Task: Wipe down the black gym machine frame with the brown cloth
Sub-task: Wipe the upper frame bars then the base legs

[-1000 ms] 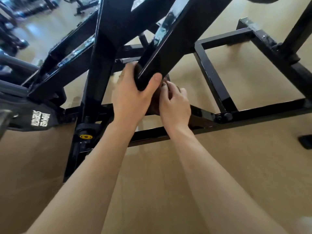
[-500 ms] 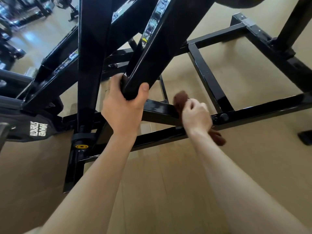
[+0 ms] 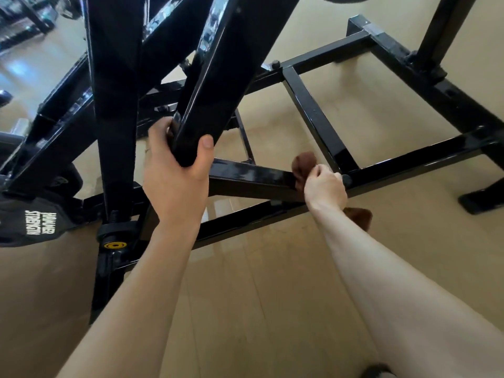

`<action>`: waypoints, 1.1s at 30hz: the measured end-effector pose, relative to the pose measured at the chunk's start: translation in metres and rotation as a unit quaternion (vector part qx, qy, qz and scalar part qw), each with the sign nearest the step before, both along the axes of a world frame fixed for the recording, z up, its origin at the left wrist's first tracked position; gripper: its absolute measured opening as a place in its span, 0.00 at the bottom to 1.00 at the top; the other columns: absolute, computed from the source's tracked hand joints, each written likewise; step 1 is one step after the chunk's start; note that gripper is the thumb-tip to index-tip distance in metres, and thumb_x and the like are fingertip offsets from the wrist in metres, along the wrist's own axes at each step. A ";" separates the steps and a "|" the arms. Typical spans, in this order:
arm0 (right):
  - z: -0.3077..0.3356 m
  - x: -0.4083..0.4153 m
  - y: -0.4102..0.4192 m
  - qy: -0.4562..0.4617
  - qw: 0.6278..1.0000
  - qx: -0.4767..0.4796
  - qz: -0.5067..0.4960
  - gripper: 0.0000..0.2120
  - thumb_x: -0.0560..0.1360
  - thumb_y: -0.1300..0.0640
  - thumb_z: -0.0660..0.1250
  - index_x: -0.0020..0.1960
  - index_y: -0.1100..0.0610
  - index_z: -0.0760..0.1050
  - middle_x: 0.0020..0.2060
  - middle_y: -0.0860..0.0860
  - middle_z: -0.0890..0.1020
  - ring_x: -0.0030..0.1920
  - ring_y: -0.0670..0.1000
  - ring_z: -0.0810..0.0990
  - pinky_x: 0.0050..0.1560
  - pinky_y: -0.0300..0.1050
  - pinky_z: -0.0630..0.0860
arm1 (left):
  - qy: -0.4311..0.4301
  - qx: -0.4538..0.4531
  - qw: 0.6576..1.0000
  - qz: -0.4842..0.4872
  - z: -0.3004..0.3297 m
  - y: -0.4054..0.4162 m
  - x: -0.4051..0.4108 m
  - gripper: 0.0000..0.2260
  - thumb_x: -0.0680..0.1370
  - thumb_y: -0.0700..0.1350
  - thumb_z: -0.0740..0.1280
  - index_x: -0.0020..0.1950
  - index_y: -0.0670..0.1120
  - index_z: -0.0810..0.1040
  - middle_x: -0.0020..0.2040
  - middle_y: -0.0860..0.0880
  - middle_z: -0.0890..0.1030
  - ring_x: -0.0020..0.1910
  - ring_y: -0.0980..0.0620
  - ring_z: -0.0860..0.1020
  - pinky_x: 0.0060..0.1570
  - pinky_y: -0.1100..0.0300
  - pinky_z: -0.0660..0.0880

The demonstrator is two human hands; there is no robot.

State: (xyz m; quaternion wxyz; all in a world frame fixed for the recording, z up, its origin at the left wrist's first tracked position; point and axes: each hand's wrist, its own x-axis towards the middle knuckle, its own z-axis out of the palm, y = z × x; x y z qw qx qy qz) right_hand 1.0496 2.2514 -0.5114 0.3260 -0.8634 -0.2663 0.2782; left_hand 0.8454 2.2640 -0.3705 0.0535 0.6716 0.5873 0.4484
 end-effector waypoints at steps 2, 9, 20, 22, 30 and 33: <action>0.017 -0.025 -0.001 -0.001 0.999 0.048 0.007 0.20 0.86 0.47 0.50 0.62 0.53 0.77 0.50 0.54 0.73 0.47 0.56 0.73 0.49 0.47 0.65 | 0.036 0.055 0.998 0.023 0.005 -0.009 0.001 0.32 0.79 0.62 0.67 0.72 0.39 0.69 0.61 0.44 0.76 0.57 0.50 0.76 0.58 0.49 0.76; 0.044 -0.072 -0.014 -0.064 0.971 0.184 0.136 0.19 0.83 0.44 0.54 0.61 0.51 0.78 0.49 0.50 0.75 0.45 0.50 0.73 0.43 0.43 0.66 | 0.304 0.170 0.925 -0.153 -0.019 -0.040 0.059 0.14 0.74 0.38 0.68 0.58 0.42 0.73 0.55 0.40 0.80 0.54 0.45 0.74 0.56 0.51 0.71; -0.043 0.032 -0.021 0.013 1.000 0.011 0.017 0.22 0.86 0.43 0.49 0.70 0.50 0.74 0.59 0.56 0.77 0.56 0.58 0.78 0.54 0.50 0.74 | 0.664 -0.221 0.706 -0.107 -0.058 0.016 0.106 0.30 0.75 0.65 0.70 0.69 0.48 0.70 0.66 0.45 0.77 0.64 0.42 0.75 0.62 0.48 0.71; -0.044 0.030 -0.023 0.010 1.000 0.016 0.017 0.22 0.86 0.43 0.49 0.71 0.50 0.74 0.60 0.57 0.77 0.57 0.58 0.79 0.57 0.52 0.75 | 0.658 -0.223 0.712 -0.102 -0.058 0.015 0.104 0.31 0.74 0.64 0.71 0.70 0.48 0.69 0.66 0.45 0.76 0.65 0.43 0.75 0.63 0.48 0.71; -0.046 0.039 -0.018 -0.055 0.998 0.011 0.030 0.22 0.87 0.44 0.48 0.68 0.51 0.75 0.55 0.56 0.79 0.52 0.57 0.79 0.48 0.46 0.68 | 0.665 -0.229 0.706 -0.080 -0.057 0.012 0.111 0.30 0.75 0.63 0.70 0.71 0.48 0.68 0.68 0.45 0.75 0.66 0.43 0.73 0.62 0.50 0.69; -0.045 0.033 -0.023 -0.051 0.998 0.005 0.021 0.20 0.86 0.45 0.50 0.64 0.54 0.76 0.50 0.54 0.79 0.47 0.55 0.75 0.47 0.46 0.69 | 0.669 -0.256 0.694 -0.071 -0.058 0.013 0.119 0.30 0.74 0.61 0.72 0.69 0.48 0.69 0.65 0.44 0.76 0.64 0.42 0.74 0.59 0.50 0.69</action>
